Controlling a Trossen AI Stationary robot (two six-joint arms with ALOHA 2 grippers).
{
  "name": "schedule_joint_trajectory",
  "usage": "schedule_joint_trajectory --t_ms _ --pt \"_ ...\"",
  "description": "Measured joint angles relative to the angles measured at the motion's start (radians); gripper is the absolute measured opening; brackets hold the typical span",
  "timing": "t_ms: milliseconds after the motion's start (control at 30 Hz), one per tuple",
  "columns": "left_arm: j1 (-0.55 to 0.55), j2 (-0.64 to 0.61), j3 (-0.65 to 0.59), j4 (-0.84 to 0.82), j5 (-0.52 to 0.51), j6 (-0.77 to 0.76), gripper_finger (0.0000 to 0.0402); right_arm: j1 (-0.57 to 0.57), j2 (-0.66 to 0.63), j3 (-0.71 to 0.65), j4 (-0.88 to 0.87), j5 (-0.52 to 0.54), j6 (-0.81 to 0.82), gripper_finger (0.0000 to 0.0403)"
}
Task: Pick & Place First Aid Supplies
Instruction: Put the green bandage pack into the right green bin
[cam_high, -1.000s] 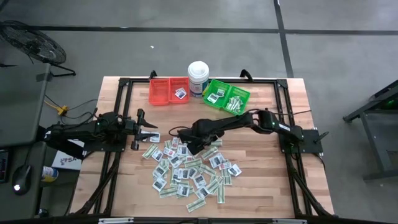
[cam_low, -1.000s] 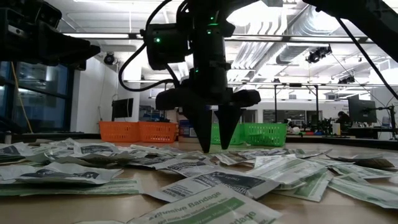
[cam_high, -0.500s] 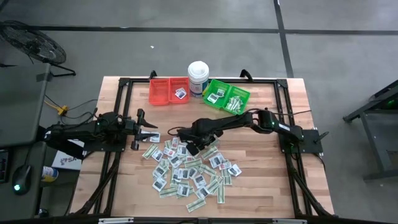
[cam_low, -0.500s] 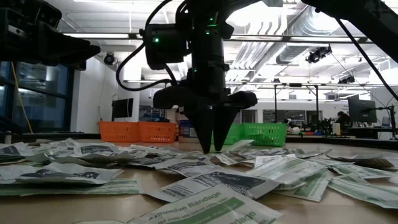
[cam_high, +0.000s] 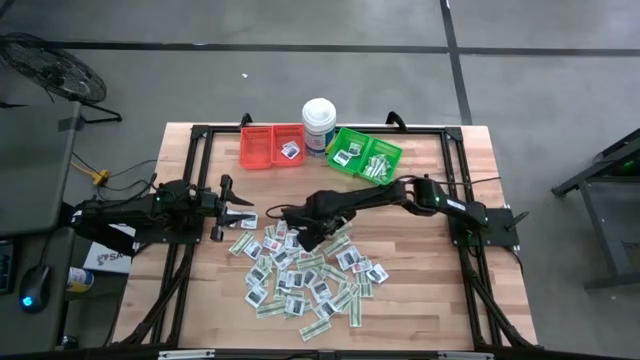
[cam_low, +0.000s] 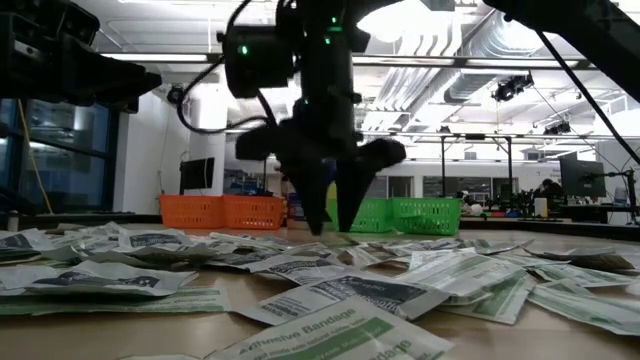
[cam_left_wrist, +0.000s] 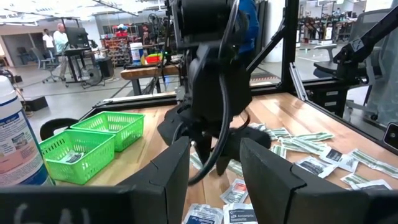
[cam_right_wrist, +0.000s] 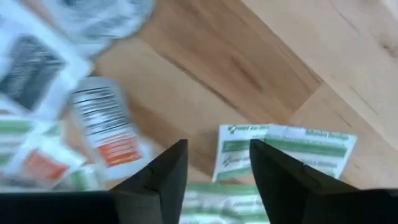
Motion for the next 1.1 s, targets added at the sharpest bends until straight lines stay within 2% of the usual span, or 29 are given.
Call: schedule_joint_trajectory --t_ms 267,467,567,1100 --pt "0.0 0.0 0.0 0.0 0.0 0.0 0.014 0.017 -0.003 0.052 -0.125 0.011 0.002 0.0208" --pt "0.0 0.0 0.0 0.0 0.001 0.0 0.014 0.024 -0.004 -0.009 -0.038 0.008 0.021 0.0211" --pt "0.0 0.0 0.0 0.0 0.001 0.0 0.014 0.025 -0.004 -0.013 -0.038 0.047 0.023 0.0212" --pt "0.0 0.0 0.0 0.0 0.006 0.0 0.014 0.024 -0.001 -0.025 -0.007 0.05 -0.02 0.0212"
